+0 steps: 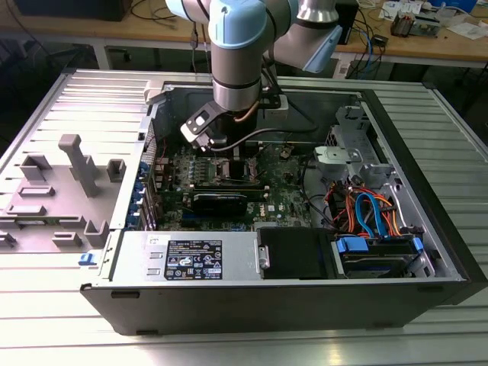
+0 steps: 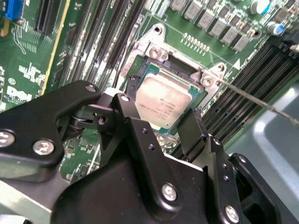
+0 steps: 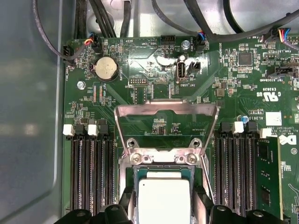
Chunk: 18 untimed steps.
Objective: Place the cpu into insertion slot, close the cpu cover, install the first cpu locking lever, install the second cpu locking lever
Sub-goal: 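Place the cpu into insertion slot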
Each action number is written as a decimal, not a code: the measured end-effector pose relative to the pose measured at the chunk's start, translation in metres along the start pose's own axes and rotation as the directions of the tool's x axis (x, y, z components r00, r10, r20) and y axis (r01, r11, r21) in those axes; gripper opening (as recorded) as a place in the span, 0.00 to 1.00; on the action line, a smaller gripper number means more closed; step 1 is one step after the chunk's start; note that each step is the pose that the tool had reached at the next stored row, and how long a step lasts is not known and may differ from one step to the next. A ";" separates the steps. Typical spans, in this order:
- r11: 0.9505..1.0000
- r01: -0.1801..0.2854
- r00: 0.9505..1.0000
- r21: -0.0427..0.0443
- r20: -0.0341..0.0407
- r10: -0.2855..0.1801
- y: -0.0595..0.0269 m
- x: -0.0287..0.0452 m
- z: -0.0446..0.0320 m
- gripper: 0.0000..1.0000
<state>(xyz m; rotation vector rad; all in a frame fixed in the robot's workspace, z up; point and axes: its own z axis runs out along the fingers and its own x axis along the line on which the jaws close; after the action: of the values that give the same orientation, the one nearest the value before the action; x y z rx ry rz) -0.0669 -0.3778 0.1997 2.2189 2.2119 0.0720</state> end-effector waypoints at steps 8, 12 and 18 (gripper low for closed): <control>1.000 0.000 1.000 0.000 0.000 0.000 -0.0035 0.0016 0.0000 0.61; 1.000 0.000 1.000 0.000 0.000 0.000 -0.0035 0.0035 0.0009 0.61; 1.000 0.000 1.000 0.000 0.003 0.000 -0.0034 0.0033 -0.0002 0.61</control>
<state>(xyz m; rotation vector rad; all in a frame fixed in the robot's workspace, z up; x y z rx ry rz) -0.0704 -0.3745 0.1999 2.2171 2.2103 0.0682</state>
